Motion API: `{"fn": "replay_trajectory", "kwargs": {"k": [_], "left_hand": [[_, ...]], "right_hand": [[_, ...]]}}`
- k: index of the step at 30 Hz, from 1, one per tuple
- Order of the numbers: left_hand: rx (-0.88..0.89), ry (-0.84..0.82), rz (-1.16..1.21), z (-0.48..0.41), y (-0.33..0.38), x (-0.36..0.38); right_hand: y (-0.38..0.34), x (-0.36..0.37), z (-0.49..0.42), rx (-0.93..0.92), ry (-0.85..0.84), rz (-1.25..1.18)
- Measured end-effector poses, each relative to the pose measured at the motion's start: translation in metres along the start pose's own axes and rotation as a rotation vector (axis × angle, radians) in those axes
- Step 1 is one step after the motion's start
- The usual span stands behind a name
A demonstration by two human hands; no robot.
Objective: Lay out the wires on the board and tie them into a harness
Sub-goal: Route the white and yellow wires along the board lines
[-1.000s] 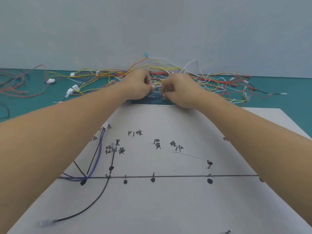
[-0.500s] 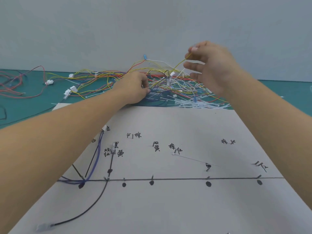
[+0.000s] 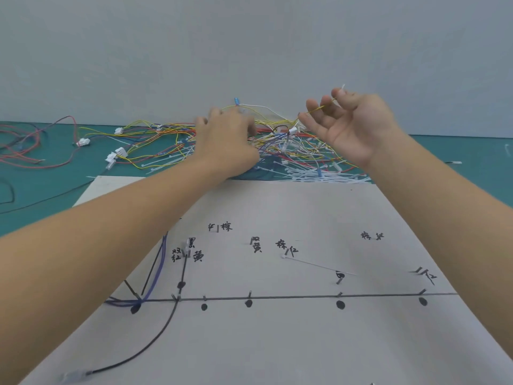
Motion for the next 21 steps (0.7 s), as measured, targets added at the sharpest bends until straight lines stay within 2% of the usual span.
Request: {"fn": "replay_trajectory", "kwargs": {"k": [2, 7, 9, 12, 16, 19, 21], "left_hand": [[0.043, 0.077, 0.017, 0.006, 0.020, 0.001], [0.145, -0.062, 0.304, 0.004, 0.041, 0.014], [0.160, -0.047, 0.376, -0.002, 0.040, 0.016], [0.165, 0.002, 0.351, -0.011, 0.033, 0.016], [0.180, 0.058, 0.288, -0.013, 0.019, 0.016], [0.107, 0.094, 0.207, -0.014, -0.002, 0.015], [0.035, 0.080, 0.201, -0.011, -0.018, 0.016]], "right_hand": [[0.001, 0.002, 0.000, 0.013, -0.013, -0.024], [0.002, 0.013, 0.004, 0.038, -0.068, -0.043], [0.000, 0.018, 0.008, 0.054, -0.109, -0.039], [-0.008, 0.020, 0.013, 0.077, -0.138, -0.079], [-0.025, 0.008, 0.016, 0.082, -0.098, -0.183], [-0.037, -0.007, 0.021, 0.088, -0.101, -0.264], [-0.040, -0.016, 0.023, 0.091, -0.079, -0.223]]}}
Point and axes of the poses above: each hand's wrist, its own z-axis away from the middle knuckle, its own x-axis out of the palm, y = z × x, the point moved 1 cm from there along -z, towards the middle knuckle, and after that the axes turned 6 degrees about z, right-handed, at the moved point
